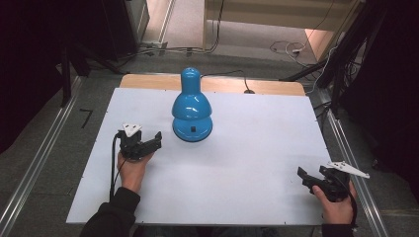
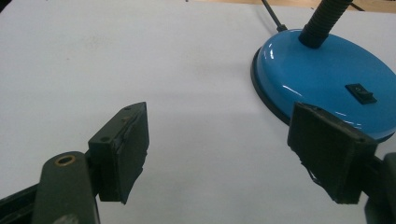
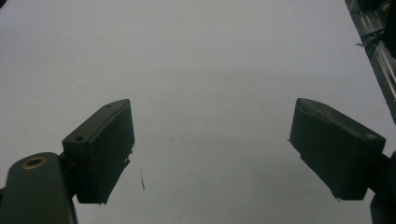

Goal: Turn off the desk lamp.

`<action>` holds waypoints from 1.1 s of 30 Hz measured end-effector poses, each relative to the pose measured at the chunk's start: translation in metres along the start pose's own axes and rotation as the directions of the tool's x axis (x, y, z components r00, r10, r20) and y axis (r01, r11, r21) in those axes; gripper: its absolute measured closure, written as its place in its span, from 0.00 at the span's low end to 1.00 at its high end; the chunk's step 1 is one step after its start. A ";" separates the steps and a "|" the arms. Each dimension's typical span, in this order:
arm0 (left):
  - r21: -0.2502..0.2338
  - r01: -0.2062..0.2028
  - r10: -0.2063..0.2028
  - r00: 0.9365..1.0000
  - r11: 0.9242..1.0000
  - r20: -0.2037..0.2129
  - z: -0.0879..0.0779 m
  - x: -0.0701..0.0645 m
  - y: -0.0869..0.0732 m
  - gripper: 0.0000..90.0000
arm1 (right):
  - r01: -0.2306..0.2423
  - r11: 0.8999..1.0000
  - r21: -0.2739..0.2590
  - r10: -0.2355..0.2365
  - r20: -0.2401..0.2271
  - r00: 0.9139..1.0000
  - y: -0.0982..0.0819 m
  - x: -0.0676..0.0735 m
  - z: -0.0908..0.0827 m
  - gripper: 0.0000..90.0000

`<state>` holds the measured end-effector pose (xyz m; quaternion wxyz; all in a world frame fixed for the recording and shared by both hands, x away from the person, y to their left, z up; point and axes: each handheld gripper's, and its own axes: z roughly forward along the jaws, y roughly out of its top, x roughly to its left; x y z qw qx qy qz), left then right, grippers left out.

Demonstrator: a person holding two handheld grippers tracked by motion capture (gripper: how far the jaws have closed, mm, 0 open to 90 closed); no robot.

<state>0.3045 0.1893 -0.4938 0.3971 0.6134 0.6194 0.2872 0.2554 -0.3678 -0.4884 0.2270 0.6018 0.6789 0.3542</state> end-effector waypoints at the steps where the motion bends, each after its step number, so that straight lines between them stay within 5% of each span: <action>1: 0.000 0.003 -0.003 1.000 1.000 0.002 -0.001 0.000 0.000 0.23 | 0.001 1.000 0.001 -0.001 -0.001 1.000 0.000 0.000 0.000 0.14; 33: -0.008 0.009 -0.009 1.000 1.000 -0.011 -0.033 0.017 -0.011 0.21 | 0.001 1.000 0.002 -0.001 -0.001 1.000 0.000 0.001 0.001 0.14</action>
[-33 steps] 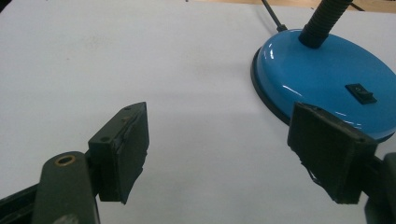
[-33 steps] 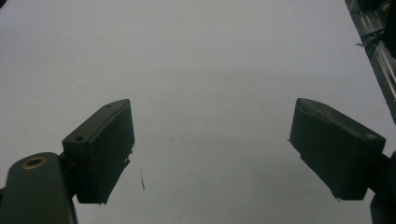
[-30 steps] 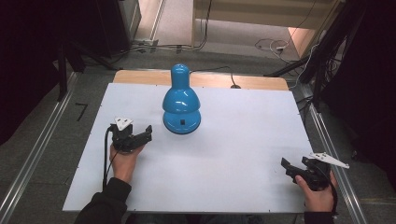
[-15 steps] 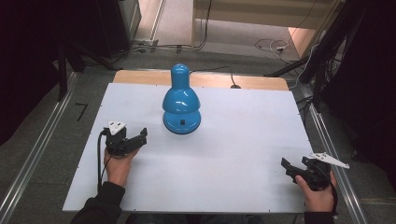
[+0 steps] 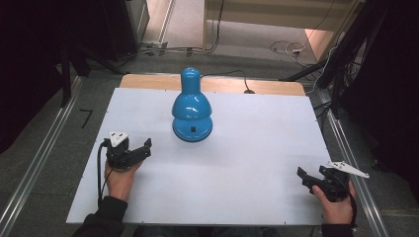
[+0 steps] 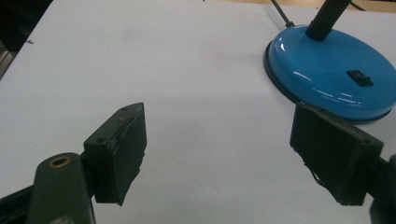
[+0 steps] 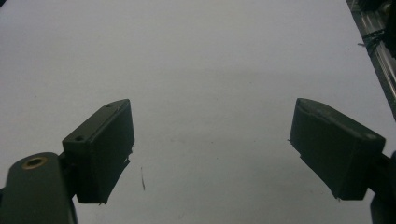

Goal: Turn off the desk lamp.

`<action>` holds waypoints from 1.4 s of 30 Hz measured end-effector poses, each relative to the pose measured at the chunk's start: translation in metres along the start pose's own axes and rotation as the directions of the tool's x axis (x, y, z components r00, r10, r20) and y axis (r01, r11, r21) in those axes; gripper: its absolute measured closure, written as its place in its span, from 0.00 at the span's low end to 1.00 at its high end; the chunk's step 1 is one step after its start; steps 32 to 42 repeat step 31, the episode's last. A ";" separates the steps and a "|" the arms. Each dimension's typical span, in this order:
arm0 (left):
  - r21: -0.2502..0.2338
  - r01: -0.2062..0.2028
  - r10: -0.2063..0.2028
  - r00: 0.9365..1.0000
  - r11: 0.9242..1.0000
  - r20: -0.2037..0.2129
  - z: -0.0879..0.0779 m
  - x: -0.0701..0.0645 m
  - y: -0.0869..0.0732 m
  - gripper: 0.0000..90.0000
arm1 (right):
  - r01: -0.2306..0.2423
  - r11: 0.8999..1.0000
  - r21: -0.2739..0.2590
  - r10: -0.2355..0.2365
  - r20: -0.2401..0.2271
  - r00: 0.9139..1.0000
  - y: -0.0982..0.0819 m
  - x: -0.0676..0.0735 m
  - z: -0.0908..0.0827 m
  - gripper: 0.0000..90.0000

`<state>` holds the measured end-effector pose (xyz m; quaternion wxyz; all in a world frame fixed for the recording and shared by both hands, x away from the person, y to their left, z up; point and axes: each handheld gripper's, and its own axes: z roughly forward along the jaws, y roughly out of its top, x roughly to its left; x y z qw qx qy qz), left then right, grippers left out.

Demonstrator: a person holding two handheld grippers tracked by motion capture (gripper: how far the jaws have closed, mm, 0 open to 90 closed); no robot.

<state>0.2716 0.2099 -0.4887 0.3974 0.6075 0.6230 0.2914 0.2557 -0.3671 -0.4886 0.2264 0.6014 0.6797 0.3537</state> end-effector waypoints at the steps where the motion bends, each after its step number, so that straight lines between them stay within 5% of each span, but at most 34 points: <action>1: 0.001 0.002 -0.002 1.000 1.000 0.003 -0.001 0.000 -0.001 0.21 | 0.001 1.000 0.000 -0.001 0.000 1.000 0.000 0.000 0.000 0.14; 14: 0.002 -0.005 0.005 1.000 1.000 0.000 -0.015 0.006 -0.008 0.21 | 0.000 1.000 0.001 0.000 0.000 1.000 0.000 0.000 0.000 0.14; 31: 0.043 -0.007 0.010 0.998 0.999 -0.068 -0.034 0.038 -0.030 0.23 | 0.004 1.000 0.001 -0.004 0.001 1.000 0.000 0.001 0.000 0.14; 42: 0.043 -0.007 0.010 0.998 0.999 -0.068 -0.034 0.038 -0.030 0.23 | 0.004 1.000 0.001 -0.004 0.001 1.000 0.000 0.001 0.000 0.14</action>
